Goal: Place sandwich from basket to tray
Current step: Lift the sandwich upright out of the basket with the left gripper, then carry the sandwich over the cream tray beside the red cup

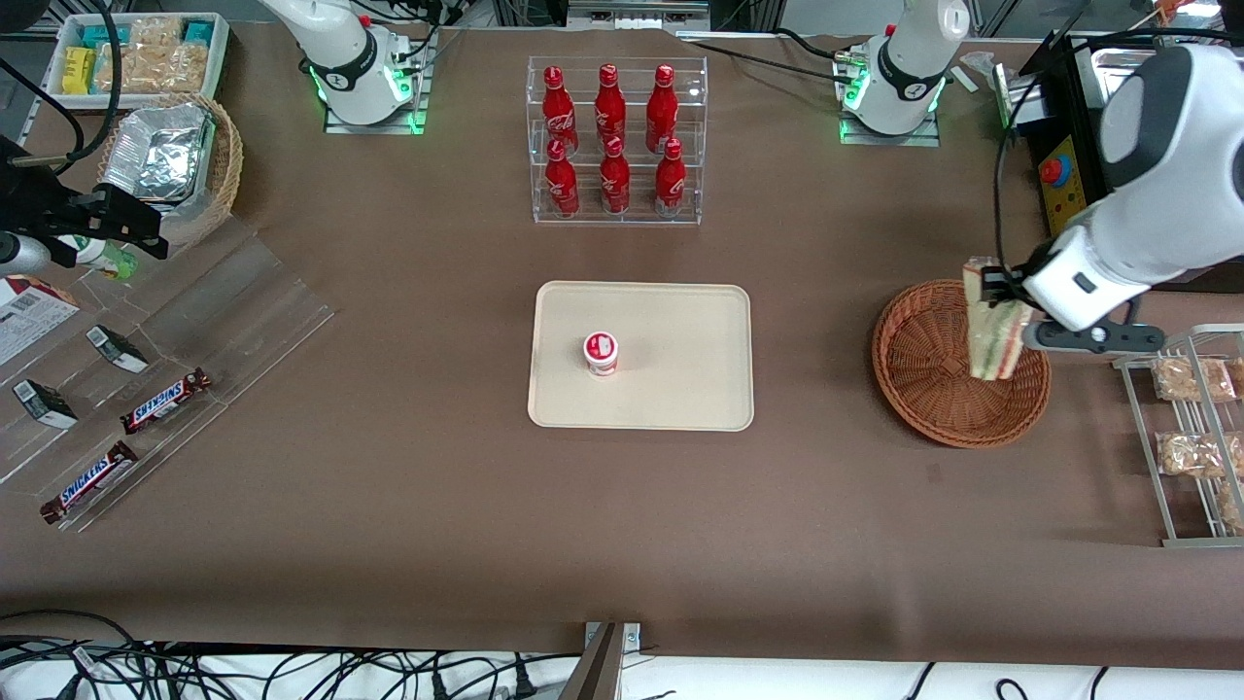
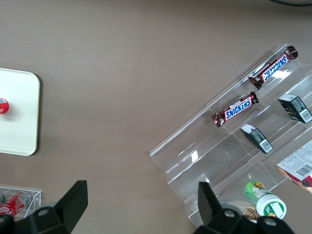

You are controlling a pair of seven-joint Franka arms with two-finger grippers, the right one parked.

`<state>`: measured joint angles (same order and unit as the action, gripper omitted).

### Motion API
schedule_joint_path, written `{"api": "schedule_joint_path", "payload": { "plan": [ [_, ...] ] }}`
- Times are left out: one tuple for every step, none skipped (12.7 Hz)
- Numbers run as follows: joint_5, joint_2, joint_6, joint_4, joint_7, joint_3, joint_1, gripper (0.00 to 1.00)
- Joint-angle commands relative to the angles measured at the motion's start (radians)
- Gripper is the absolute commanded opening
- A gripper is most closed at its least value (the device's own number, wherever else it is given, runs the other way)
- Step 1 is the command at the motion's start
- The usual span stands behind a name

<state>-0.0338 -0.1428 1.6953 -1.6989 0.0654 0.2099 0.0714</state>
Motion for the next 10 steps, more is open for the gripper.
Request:
{"api": "schedule_joint_path", "payload": {
  "plan": [
    [0.015, 0.0, -0.019, 0.025, -0.016, 0.098, 0.004, 0.0],
    [0.047, -0.003, -0.013, 0.025, -0.007, 0.13, 0.004, 0.0],
    [0.075, -0.004, 0.004, 0.025, 0.026, 0.15, 0.002, 0.0],
    [0.077, -0.008, 0.023, 0.025, 0.084, 0.181, 0.001, 0.0],
    [0.077, -0.014, 0.047, 0.025, 0.141, 0.221, 0.001, 0.0],
    [0.074, -0.03, 0.064, 0.024, 0.192, 0.248, 0.001, 0.0],
    [0.065, -0.05, 0.084, 0.024, 0.252, 0.284, -0.004, 0.0],
    [0.058, -0.07, 0.117, 0.015, 0.301, 0.305, -0.01, 0.0],
    [0.057, -0.087, 0.15, 0.008, 0.344, 0.31, -0.036, 0.0],
    [0.057, -0.11, 0.171, 0.007, 0.385, 0.31, -0.065, 0.0]
  ]
}}
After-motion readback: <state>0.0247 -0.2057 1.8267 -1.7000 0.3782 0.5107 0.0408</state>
